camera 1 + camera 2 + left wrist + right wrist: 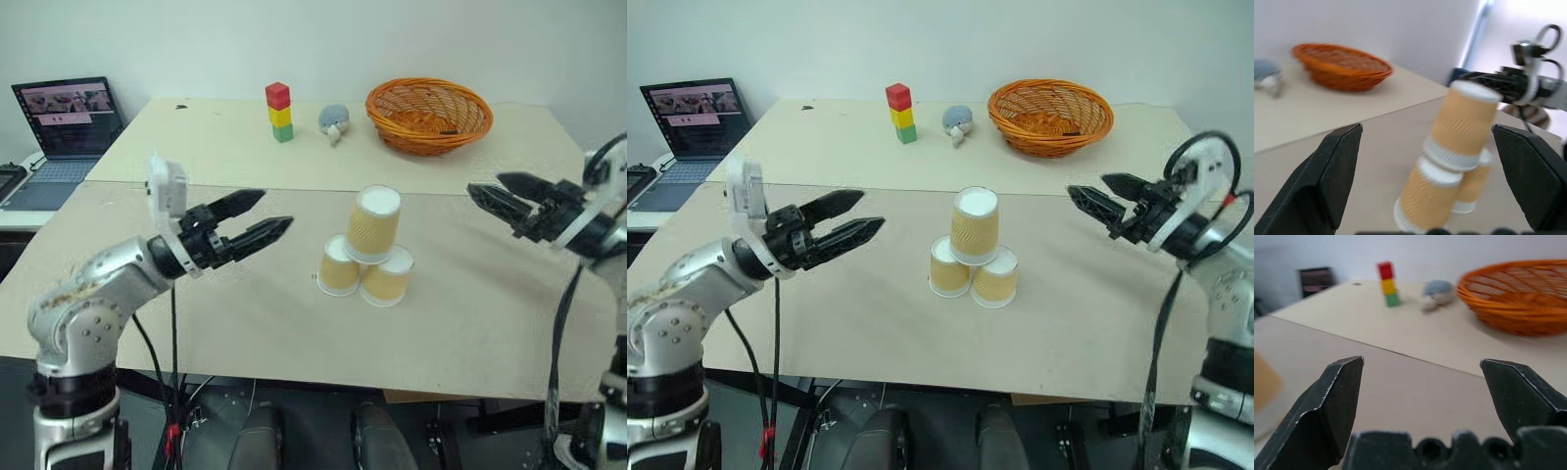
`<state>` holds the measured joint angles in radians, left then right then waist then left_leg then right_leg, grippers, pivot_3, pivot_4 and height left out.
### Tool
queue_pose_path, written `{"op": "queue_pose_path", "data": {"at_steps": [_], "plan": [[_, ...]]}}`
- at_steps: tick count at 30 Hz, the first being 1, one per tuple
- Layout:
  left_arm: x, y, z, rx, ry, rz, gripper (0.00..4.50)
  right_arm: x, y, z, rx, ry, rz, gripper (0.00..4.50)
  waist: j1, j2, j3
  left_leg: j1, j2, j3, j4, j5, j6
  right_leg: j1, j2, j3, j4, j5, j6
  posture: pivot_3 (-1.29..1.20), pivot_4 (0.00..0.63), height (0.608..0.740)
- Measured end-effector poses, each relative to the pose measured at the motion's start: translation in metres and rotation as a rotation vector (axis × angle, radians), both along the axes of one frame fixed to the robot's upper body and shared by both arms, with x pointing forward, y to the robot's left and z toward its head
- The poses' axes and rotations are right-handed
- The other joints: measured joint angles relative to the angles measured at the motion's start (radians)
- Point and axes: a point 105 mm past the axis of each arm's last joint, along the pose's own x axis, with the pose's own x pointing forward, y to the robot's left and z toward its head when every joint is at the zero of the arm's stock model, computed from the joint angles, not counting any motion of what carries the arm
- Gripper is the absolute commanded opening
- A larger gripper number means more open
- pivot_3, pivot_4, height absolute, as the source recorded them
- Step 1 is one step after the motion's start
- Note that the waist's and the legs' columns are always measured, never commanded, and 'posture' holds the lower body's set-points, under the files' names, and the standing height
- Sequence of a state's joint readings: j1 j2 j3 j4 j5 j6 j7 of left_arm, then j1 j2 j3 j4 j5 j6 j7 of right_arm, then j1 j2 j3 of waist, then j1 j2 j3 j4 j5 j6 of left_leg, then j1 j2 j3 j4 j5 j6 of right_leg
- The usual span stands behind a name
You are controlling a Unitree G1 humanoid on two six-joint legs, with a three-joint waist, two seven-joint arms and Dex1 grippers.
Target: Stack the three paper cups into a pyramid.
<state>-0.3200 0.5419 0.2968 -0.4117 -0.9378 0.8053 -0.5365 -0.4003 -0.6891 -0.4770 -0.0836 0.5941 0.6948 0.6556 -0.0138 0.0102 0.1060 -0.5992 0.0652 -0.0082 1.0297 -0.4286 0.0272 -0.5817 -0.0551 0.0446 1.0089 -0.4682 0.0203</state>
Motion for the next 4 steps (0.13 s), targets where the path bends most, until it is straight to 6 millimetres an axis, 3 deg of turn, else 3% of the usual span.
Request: {"op": "queue_pose_path", "data": {"at_steps": [4], "plan": [[0.013, 0.016, -0.017, -0.004, 0.023, 0.175, 4.5, -0.004, -0.003, -0.011, -0.025, -0.012, -0.12, 4.47, 0.002, 0.0, 0.0, 0.001, -0.001, 0.0, 0.0, 0.001, -0.002, 0.001, -0.001, 0.0, 0.0, 0.0, 0.0, 0.0, 0.15, 0.64]]}}
